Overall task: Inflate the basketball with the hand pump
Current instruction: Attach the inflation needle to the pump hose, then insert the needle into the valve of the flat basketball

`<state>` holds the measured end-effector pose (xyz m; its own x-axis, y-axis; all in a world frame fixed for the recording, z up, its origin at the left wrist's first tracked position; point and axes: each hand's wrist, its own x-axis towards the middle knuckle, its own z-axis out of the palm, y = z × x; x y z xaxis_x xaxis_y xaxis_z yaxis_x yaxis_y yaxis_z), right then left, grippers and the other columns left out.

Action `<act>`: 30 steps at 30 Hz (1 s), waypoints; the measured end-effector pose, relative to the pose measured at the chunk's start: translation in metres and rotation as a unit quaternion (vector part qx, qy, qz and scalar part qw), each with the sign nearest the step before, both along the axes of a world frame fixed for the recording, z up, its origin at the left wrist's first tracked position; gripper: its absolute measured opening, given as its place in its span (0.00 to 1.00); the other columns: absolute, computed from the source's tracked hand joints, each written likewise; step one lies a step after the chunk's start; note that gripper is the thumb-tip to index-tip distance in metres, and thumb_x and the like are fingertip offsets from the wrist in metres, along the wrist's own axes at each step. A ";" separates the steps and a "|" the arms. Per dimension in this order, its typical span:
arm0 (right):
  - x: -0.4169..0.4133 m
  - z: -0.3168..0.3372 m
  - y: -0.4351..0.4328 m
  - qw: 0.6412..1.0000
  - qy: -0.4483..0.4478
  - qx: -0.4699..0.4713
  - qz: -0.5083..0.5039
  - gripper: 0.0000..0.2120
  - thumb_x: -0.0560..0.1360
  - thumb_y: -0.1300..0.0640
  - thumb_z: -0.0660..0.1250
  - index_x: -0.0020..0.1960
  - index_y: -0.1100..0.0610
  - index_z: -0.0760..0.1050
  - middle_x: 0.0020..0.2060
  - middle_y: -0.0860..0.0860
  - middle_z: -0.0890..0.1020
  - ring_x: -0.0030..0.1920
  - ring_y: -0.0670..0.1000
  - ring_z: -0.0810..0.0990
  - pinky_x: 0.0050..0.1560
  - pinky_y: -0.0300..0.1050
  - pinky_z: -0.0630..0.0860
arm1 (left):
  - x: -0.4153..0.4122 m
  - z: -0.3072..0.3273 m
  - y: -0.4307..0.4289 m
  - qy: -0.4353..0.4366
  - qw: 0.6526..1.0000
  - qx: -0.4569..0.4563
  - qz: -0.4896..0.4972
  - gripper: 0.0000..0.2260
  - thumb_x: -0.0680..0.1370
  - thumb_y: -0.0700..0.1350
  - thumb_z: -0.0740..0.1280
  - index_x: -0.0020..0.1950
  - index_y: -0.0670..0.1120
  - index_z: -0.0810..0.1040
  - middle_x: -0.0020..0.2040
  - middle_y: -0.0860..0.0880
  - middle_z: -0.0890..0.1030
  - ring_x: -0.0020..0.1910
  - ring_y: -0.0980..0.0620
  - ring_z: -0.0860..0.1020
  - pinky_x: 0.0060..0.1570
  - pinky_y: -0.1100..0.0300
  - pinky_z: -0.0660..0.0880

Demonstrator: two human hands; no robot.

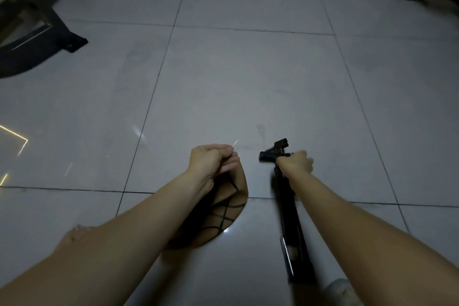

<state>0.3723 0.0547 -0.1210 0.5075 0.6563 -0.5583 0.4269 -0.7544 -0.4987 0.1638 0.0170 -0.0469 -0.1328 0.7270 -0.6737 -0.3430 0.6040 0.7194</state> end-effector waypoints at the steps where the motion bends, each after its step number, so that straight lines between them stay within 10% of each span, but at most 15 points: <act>1: -0.006 0.012 0.000 0.995 -0.089 0.029 0.035 0.18 0.73 0.55 0.70 0.61 0.58 0.73 0.64 0.59 0.72 0.62 0.61 0.74 0.62 0.54 0.73 | -0.001 0.002 0.001 -0.002 1.000 0.000 0.002 0.01 0.78 0.31 0.69 0.48 0.34 0.80 0.42 0.37 0.84 0.37 0.46 0.85 0.38 0.58 0.84; 3: -0.029 0.038 -0.001 0.980 -0.110 0.141 0.093 0.11 0.73 0.52 0.68 0.53 0.56 0.80 0.57 0.57 0.78 0.56 0.57 0.78 0.58 0.52 0.75 | -0.003 0.006 0.001 0.001 1.000 0.004 -0.004 0.02 0.79 0.31 0.68 0.48 0.35 0.79 0.41 0.37 0.84 0.37 0.46 0.85 0.38 0.57 0.84; 5: -0.059 0.061 -0.008 0.968 0.069 0.191 0.146 0.11 0.74 0.51 0.70 0.43 0.59 0.82 0.41 0.56 0.83 0.41 0.51 0.80 0.46 0.49 0.79 | -0.009 0.010 0.002 0.030 0.999 0.021 -0.030 0.02 0.79 0.31 0.67 0.48 0.36 0.79 0.41 0.37 0.84 0.36 0.46 0.85 0.39 0.56 0.84; 7: -0.087 0.080 -0.018 0.940 0.249 0.161 0.168 0.12 0.77 0.55 0.71 0.44 0.64 0.84 0.37 0.55 0.84 0.36 0.47 0.81 0.39 0.41 0.78 | -0.017 0.017 0.004 0.078 0.994 0.045 -0.066 0.03 0.79 0.31 0.67 0.48 0.36 0.79 0.39 0.39 0.84 0.35 0.47 0.85 0.38 0.57 0.84; 11: -0.114 0.098 -0.024 0.919 0.333 0.163 0.132 0.07 0.78 0.64 0.69 0.49 0.67 0.84 0.38 0.53 0.85 0.31 0.46 0.82 0.36 0.38 0.79 | -0.036 0.035 0.000 0.141 0.976 0.101 -0.129 0.06 0.77 0.29 0.69 0.52 0.28 0.78 0.36 0.38 0.83 0.31 0.49 0.83 0.36 0.59 0.82; 15: -0.122 0.098 -0.021 0.928 0.301 0.173 0.138 0.08 0.76 0.64 0.70 0.40 0.61 0.84 0.39 0.58 0.85 0.37 0.52 0.81 0.38 0.44 0.78 | -0.058 0.038 -0.007 0.244 0.939 0.162 -0.181 0.10 0.76 0.38 0.75 0.53 0.35 0.81 0.42 0.38 0.85 0.39 0.45 0.85 0.46 0.53 0.84; 19: -0.111 0.104 -0.015 0.939 0.286 0.141 0.131 0.08 0.81 0.66 0.63 0.45 0.64 0.79 0.37 0.60 0.83 0.30 0.51 0.80 0.30 0.37 0.77 | -0.087 0.018 -0.014 0.470 0.781 0.081 -0.403 0.29 0.68 0.63 0.78 0.62 0.48 0.78 0.55 0.52 0.80 0.54 0.50 0.80 0.55 0.53 0.78; 22: -0.099 0.107 -0.015 0.945 0.256 0.078 0.190 0.10 0.83 0.66 0.58 0.52 0.67 0.78 0.37 0.60 0.82 0.29 0.51 0.79 0.29 0.38 0.77 | -0.089 0.006 -0.023 0.515 0.677 0.037 -0.524 0.21 0.75 0.58 0.74 0.62 0.47 0.79 0.56 0.48 0.82 0.54 0.46 0.80 0.52 0.52 0.78; 30: -0.087 0.183 0.001 0.913 0.159 0.090 0.365 0.11 0.80 0.64 0.62 0.46 0.62 0.83 0.40 0.53 0.82 0.41 0.52 0.79 0.44 0.46 0.78 | -0.125 0.083 0.000 0.467 0.715 0.082 -0.514 0.07 0.80 0.46 0.70 0.45 0.45 0.85 0.40 0.49 0.85 0.42 0.48 0.83 0.38 0.58 0.79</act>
<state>0.2851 0.0556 0.0615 -0.2702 0.8503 -0.4516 0.5957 -0.2208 -0.7723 0.0388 0.0171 0.0358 0.1923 0.8229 -0.5347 0.8978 0.0725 0.4345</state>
